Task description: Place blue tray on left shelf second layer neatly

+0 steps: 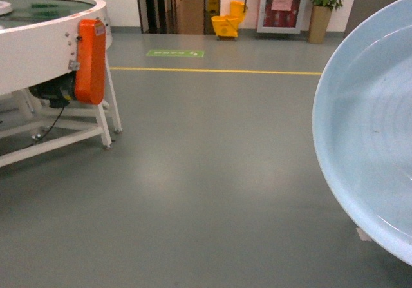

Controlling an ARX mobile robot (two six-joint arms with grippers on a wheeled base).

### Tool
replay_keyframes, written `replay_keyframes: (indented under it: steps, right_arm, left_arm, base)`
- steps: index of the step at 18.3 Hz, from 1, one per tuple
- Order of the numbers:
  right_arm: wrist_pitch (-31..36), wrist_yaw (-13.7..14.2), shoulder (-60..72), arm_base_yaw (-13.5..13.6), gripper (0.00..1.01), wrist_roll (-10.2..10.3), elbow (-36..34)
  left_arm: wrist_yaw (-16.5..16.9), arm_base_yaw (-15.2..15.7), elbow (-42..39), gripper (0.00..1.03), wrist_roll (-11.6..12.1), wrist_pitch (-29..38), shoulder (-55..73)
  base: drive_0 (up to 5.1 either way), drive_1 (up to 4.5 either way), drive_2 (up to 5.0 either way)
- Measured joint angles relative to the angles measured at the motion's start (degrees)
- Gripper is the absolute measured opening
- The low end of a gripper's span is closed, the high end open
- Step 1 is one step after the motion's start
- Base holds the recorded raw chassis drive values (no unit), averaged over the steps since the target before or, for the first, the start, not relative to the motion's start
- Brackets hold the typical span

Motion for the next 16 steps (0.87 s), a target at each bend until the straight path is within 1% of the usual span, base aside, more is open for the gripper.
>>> replay_keyframes:
  steps: [16]
  right_arm:
    - [-0.02, -0.02, 0.0, 0.0, 0.02, 0.0, 0.0]
  left_arm:
    - [0.0, 0.0, 0.0, 0.98, 0.02, 0.0, 0.0]
  base:
    - [-1.6, -1.6, -1.6]
